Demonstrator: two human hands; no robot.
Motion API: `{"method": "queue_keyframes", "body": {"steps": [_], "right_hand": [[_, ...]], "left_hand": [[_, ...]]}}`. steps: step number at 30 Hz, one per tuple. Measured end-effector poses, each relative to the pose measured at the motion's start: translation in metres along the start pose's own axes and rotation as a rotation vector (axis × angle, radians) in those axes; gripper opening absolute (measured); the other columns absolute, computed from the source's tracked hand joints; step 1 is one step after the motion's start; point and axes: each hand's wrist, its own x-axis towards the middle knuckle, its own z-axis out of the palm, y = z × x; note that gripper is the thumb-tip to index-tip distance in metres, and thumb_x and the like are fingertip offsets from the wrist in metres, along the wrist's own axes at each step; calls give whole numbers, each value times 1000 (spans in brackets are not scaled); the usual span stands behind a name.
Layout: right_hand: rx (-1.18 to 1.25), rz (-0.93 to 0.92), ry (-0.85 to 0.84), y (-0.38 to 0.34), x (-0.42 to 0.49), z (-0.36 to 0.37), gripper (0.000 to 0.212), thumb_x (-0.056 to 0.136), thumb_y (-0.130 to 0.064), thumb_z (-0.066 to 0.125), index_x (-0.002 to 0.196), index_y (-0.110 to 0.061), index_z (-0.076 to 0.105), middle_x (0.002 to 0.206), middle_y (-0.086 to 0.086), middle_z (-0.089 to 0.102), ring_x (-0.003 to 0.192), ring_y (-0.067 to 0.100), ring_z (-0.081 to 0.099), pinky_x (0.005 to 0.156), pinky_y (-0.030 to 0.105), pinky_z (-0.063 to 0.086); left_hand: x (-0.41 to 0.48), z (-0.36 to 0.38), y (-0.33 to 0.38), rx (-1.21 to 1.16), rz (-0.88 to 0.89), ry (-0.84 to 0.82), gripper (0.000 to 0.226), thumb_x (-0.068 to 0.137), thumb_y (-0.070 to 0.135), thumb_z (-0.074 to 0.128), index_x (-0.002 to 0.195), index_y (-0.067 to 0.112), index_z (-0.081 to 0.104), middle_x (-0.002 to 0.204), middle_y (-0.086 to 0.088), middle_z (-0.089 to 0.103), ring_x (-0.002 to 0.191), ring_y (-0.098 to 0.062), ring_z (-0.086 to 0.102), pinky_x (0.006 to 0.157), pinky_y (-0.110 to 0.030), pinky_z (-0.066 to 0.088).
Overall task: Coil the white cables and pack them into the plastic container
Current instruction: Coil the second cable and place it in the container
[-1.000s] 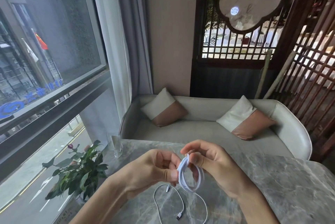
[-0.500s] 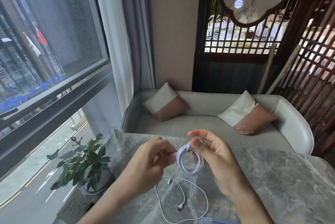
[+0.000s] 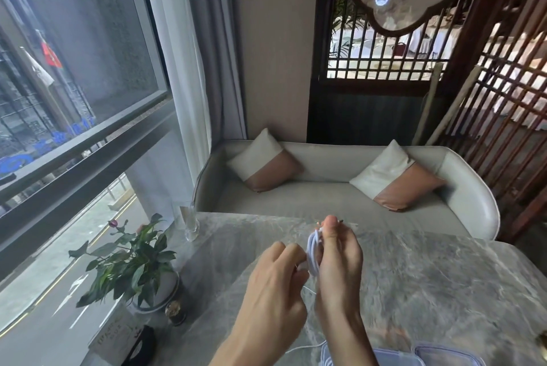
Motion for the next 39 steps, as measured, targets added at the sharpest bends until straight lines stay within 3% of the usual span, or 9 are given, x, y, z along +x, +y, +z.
{"method": "queue_keyframes", "body": {"steps": [5, 7, 10, 17, 21, 29, 34, 37, 39], "right_hand": [[36, 29, 122, 7, 6, 4, 33, 101, -29, 50, 72, -14, 51, 63, -4, 59, 59, 16, 54, 67, 38, 45], [96, 72, 140, 6, 7, 4, 32, 101, -29, 50, 75, -12, 49, 72, 10, 58, 57, 16, 58, 61, 31, 49], [62, 2, 80, 1, 4, 4, 28, 100, -30, 51, 80, -11, 50, 63, -3, 60, 52, 7, 60, 53, 20, 49], [35, -69, -133, -1, -23, 5, 24, 93, -42, 59, 79, -23, 56, 67, -1, 65, 63, 18, 63, 63, 40, 54], [-53, -129, -186, -8, -19, -4, 26, 89, -44, 63, 77, -21, 61, 69, 5, 71, 61, 14, 67, 54, 22, 52], [-209, -139, -67, -7, -13, -13, 27, 73, -53, 68, 88, -32, 58, 82, 1, 72, 70, 13, 71, 60, 22, 52], [-336, -57, -202, -3, -12, -18, 43, 81, -63, 51, 79, -28, 74, 74, -5, 77, 65, 8, 73, 58, 18, 54], [-275, 131, -418, -8, -10, -27, 47, 82, -57, 61, 89, -13, 76, 81, 11, 78, 77, 21, 77, 71, 34, 61], [-234, 241, -527, -12, -8, -35, 44, 79, -50, 68, 94, -9, 76, 89, 13, 78, 85, 19, 75, 72, 29, 59]], "left_hand": [[-10, 9, 1, -12, -6, 40, 20, 85, 4, 55, 79, 19, 46, 80, 10, 44, 79, -8, 42, 71, -25, 38], [-15, 14, 2, -21, -10, 36, 12, 84, 8, 53, 79, 17, 47, 80, 11, 43, 79, -7, 43, 70, -23, 37], [-19, 14, -2, -217, -77, 50, 7, 83, 14, 53, 78, 17, 52, 76, 11, 48, 74, -5, 47, 67, -17, 37], [-7, 6, -1, -311, -152, 51, 35, 90, 66, 32, 99, 34, 42, 85, 9, 69, 76, -7, 65, 74, -37, 52], [-4, 11, -7, -66, -94, 102, 37, 93, 61, 10, 90, 33, 34, 82, 9, 68, 74, -12, 63, 72, -41, 51], [8, 1, -16, 36, 124, -2, 30, 101, 43, 21, 85, 21, 35, 74, -1, 63, 68, -25, 57, 65, -45, 45], [18, -3, -21, 77, 204, -2, 34, 102, 42, 19, 85, 18, 36, 68, 1, 59, 64, -24, 55, 60, -43, 45], [25, 0, -24, 94, 201, 15, 39, 101, 45, 18, 83, 16, 36, 68, -1, 57, 64, -26, 53, 61, -42, 43], [30, 0, -28, 92, 196, 6, 37, 103, 41, 21, 84, 14, 39, 69, -2, 58, 66, -26, 54, 63, -41, 42]]}}
